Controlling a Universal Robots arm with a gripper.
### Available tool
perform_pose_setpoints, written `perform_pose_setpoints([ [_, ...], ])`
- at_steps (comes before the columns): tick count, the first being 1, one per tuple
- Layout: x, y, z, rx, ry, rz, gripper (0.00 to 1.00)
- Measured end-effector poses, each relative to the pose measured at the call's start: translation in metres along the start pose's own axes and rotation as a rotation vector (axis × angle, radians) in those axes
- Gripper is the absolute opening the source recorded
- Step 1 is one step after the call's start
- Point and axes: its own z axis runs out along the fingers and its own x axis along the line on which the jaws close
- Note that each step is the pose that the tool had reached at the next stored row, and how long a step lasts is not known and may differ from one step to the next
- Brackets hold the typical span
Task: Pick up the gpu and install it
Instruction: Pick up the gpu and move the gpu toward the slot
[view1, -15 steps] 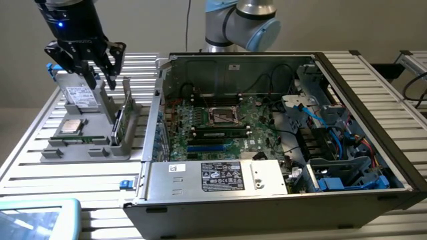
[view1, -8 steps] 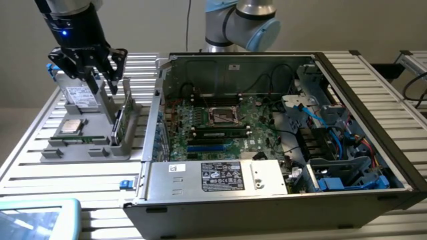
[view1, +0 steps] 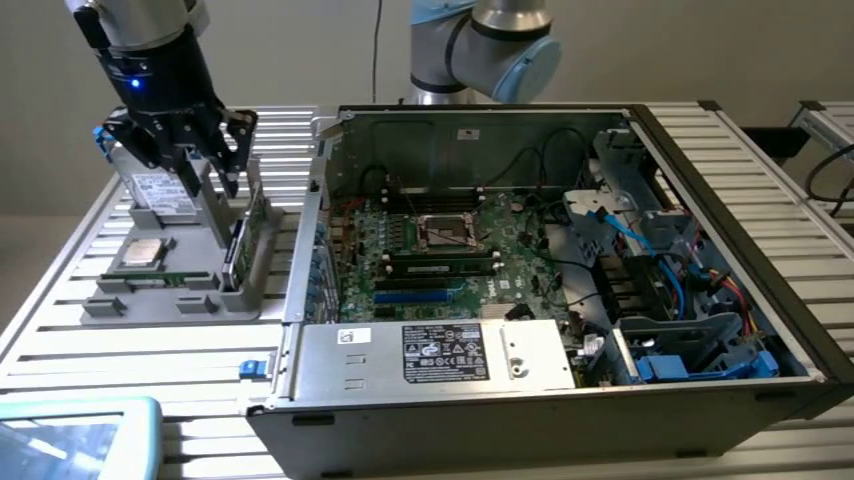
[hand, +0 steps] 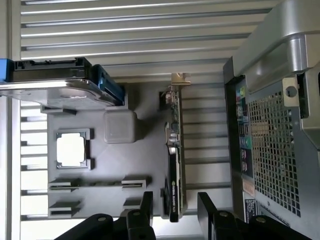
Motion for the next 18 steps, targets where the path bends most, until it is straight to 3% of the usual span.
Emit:
perform_pose_setpoints([
  [13,-0.003,-0.0014,0.0237,-0.0025,-0.0009,0.017,0.48],
  [18,-0.003,-0.0020,0.0327,-0.0030,-0.0010,0.020,0.56],
])
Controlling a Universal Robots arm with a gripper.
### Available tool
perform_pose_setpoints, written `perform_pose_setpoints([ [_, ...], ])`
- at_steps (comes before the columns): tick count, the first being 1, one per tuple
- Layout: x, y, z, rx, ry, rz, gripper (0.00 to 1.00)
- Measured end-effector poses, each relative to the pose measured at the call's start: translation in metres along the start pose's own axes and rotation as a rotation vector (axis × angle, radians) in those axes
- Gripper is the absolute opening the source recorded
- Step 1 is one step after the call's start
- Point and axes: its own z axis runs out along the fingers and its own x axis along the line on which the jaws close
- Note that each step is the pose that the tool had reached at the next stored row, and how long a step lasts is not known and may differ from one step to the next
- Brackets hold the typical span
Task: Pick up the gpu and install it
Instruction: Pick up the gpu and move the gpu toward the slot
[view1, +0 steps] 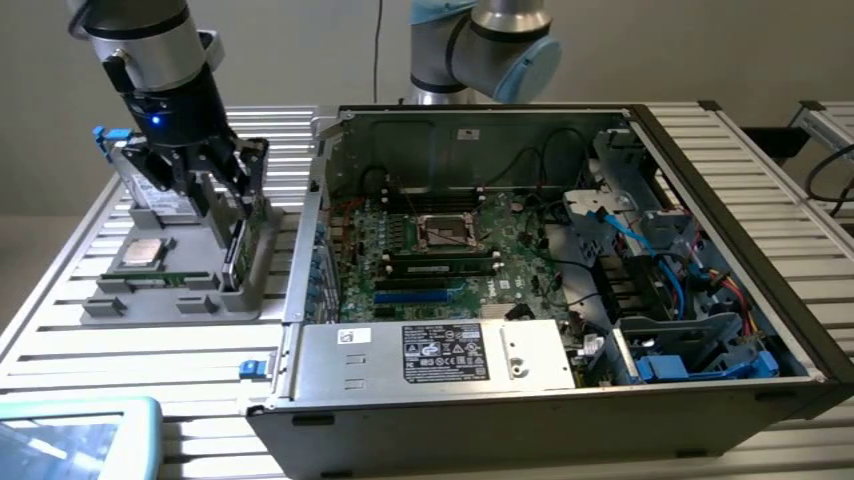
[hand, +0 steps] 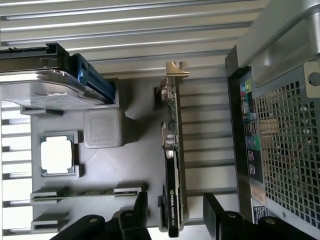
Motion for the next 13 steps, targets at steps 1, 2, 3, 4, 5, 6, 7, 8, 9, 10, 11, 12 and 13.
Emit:
perform_pose_setpoints([
  [1,0.000,-0.0001,0.0018,-0.0001,-0.0001,0.000,0.56],
  [2,0.000,-0.0002,0.0036,-0.0004,-0.0001,0.001,0.56],
  [3,0.000,-0.0003,0.0054,-0.0007,-0.0001,0.001,0.56],
  [4,0.000,-0.0005,0.0073,-0.0016,0.0000,0.001,0.56],
  [5,0.000,-0.0010,0.0091,-0.0035,0.0002,0.001,0.56],
  [6,0.000,-0.0014,0.0109,-0.0055,0.0004,0.001,0.56],
  [7,0.000,-0.0019,0.0127,-0.0076,0.0005,0.001,0.56],
  [8,-0.001,-0.0025,0.0144,-0.0096,0.0007,0.001,0.56],
  [9,-0.001,-0.0030,0.0163,-0.0114,0.0008,0.001,0.56],
  [10,-0.001,-0.0036,0.0179,-0.0130,0.0010,0.001,0.56],
  [11,-0.001,-0.0041,0.0194,-0.0149,0.0014,0.001,0.56],
  [12,-0.001,-0.0044,0.0207,-0.0172,0.0019,0.001,0.56],
  [13,-0.001,-0.0050,0.0216,-0.0214,0.0029,0.001,0.56],
])
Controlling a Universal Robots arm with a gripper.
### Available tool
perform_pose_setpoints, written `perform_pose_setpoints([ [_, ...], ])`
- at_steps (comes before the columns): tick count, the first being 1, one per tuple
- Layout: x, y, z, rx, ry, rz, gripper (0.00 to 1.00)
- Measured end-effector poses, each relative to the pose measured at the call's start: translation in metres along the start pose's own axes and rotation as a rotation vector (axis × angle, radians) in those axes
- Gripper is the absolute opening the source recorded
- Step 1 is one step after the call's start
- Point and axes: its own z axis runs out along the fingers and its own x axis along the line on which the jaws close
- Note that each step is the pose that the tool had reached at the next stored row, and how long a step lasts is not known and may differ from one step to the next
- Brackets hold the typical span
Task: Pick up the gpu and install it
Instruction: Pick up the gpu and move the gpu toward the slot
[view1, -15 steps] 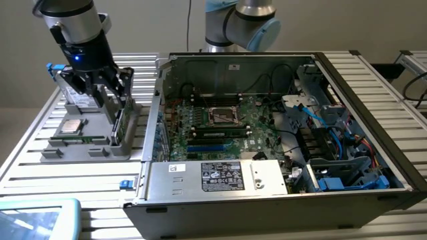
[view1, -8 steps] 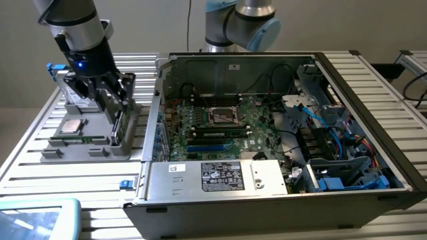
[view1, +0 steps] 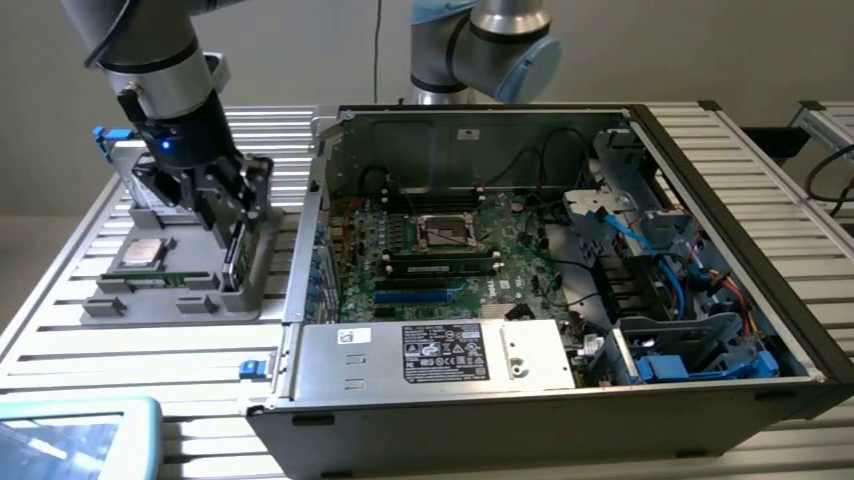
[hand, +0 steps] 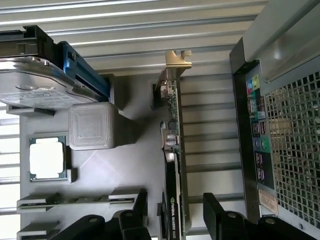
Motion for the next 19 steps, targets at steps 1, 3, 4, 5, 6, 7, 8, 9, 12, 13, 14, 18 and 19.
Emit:
perform_pose_setpoints([
  [1,0.000,-0.0006,0.0008,-0.0063,0.0013,0.000,0.56],
  [3,0.000,-0.0019,0.0025,-0.0181,0.0043,0.000,0.56],
  [4,0.000,-0.0027,0.0036,-0.0216,0.0053,0.000,0.56],
  [5,0.000,-0.0031,0.0044,-0.0232,0.0059,0.000,0.56],
  [6,0.000,-0.0033,0.0045,-0.0232,0.0061,0.000,0.56],
  [7,0.000,-0.0038,0.0048,-0.0233,0.0062,0.000,0.56],
  [8,0.000,-0.0040,0.0064,-0.0246,0.0064,0.000,0.56],
  [9,-0.001,-0.0043,0.0081,-0.0270,0.0067,0.000,0.56],
  [12,-0.001,-0.0047,0.0135,-0.0293,0.0067,0.002,0.56],
  [13,-0.001,-0.0049,0.0153,-0.0295,0.0067,0.003,0.56],
  [14,-0.001,-0.0050,0.0171,-0.0296,0.0070,0.004,0.56],
  [18,-0.003,-0.0049,0.0233,-0.0303,0.0131,0.008,0.56],
  [19,-0.003,-0.0049,0.0245,-0.0300,0.0160,0.010,0.56],
])
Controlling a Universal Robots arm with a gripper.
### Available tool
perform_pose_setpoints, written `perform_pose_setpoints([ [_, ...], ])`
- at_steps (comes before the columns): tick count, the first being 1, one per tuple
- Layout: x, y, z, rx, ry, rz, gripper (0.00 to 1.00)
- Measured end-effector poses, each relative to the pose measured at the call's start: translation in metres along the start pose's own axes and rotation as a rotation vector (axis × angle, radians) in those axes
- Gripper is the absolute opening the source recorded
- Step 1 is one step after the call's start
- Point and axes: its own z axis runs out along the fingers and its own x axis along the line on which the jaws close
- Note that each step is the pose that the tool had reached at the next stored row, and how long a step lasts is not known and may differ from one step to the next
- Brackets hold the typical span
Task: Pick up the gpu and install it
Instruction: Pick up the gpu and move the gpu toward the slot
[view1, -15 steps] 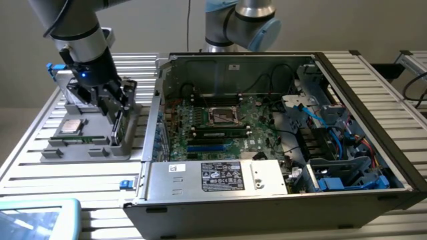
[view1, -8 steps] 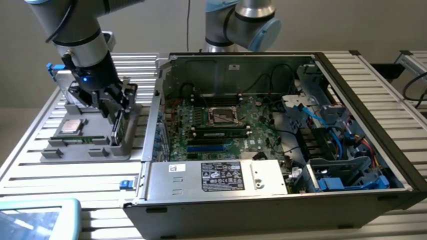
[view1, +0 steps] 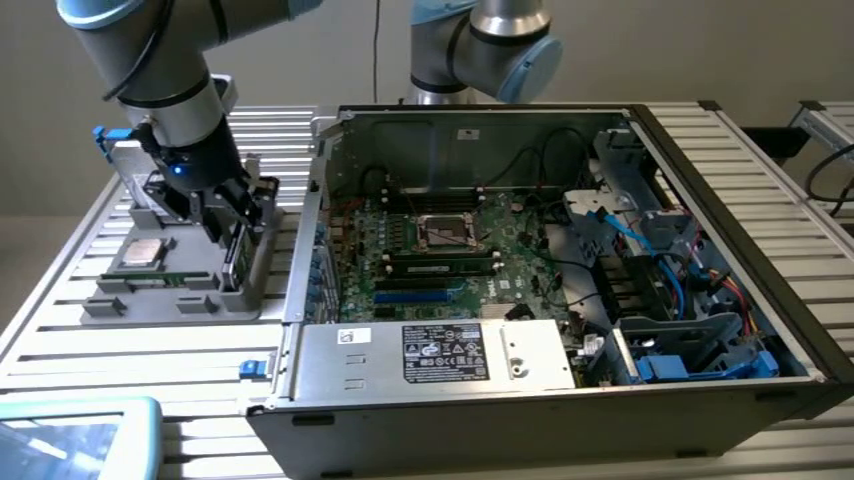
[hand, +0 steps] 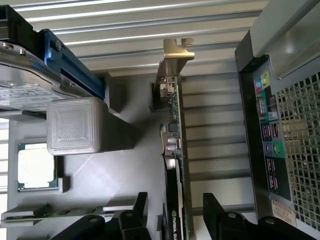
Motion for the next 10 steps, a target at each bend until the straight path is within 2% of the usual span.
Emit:
perform_pose_setpoints([
  [3,-0.0002,0.0000,0.0030,-0.0003,0.0090,0.004,0.56],
  [5,-0.0004,0.0000,0.0048,-0.0046,0.0138,0.005,0.56],
  [8,-0.0006,0.0000,0.0089,-0.0117,0.0150,0.008,0.56],
  [10,-0.0007,0.0011,0.0108,-0.0128,0.0166,0.010,0.56],
])
